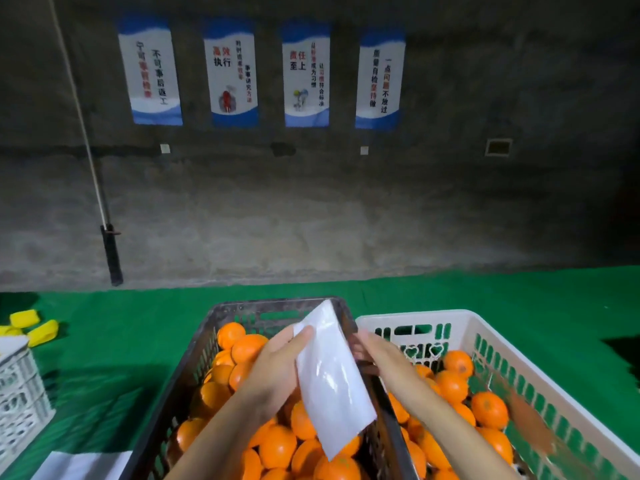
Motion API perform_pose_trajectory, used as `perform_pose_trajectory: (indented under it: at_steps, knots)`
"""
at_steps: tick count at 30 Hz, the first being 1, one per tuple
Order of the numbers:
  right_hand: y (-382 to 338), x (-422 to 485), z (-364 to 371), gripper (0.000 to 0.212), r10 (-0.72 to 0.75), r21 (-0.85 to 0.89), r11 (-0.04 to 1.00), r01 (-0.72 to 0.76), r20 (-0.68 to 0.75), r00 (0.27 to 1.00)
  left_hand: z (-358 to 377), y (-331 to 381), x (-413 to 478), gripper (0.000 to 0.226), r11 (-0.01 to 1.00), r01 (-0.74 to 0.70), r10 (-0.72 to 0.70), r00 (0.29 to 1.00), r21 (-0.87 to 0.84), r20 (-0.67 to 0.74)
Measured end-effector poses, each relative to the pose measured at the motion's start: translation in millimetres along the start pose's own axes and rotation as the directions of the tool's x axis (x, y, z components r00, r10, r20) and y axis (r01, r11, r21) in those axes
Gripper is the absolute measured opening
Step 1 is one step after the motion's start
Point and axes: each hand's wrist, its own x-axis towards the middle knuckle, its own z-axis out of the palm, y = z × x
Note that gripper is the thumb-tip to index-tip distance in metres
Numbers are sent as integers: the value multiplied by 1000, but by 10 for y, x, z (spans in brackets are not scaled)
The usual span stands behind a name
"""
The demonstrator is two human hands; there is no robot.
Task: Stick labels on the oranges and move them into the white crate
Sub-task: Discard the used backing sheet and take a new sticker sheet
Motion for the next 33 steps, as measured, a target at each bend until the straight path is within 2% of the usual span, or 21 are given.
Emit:
perform_pose_trajectory:
  at_steps: [2, 3, 6, 9, 12, 14, 18, 21, 23, 25, 27, 31, 33]
  knots:
    - [-213, -69, 46, 46, 48, 162, 983, -83, 208, 977, 141, 120, -79, 40, 998, -54, 53, 998, 43, 33]
    - [-299, -129, 44, 44, 40, 179, 980, -85, 241, 970, 194, 177, -124, 39, 995, -86, 82, 995, 57, 60]
    - [-468, -289, 9, 37, -6, 113, 993, -18, 205, 979, 288, 375, -270, 39, 986, -150, 141, 982, 66, 126]
    - [-527, -398, -68, 37, -55, 198, 980, 33, 105, 993, 421, 539, -402, 43, 980, -176, 167, 981, 93, 97]
    - [-524, -581, -175, 44, -90, 259, 961, 94, -26, 996, 527, 513, -518, 57, 998, -58, 57, 994, 16, 88]
    - [-531, -735, -259, 44, -113, 266, 957, 120, -41, 993, 625, 411, -564, 49, 999, -2, -3, 991, 36, 131]
    - [-548, -1100, -562, 43, -115, 174, 976, 133, -109, 987, 967, 215, -646, 24, 998, -1, -2, 999, 65, 54]
    - [-573, -1438, -887, 22, -97, 121, 984, 133, -266, 959, 1176, 135, -668, 18, 996, -24, 22, 999, 84, 28]
    - [-595, -1700, -1108, 13, -90, 2, 995, 98, -377, 922, 1356, 75, -687, 16, 990, -44, 40, 999, 131, 28]
    - [-606, -1969, -1342, 33, -104, -171, 985, 28, -457, 883, 1601, 18, -736, 17, 979, -60, 50, 997, 194, 52]
    - [-578, -2266, -1547, 51, -84, -260, 964, -60, -508, 857, 1867, -46, -817, 13, 972, -55, 26, 991, 229, 130]
    - [-279, -2941, -1922, 51, -25, -241, 954, -177, -653, 757, 2405, -317, -1031, 11, 971, 31, -101, 953, 237, 287]
    - [-59, -3240, -2095, 65, 55, -178, 955, -239, -684, 727, 2713, -540, -1129, 13, 959, 56, -156, 924, 279, 349]
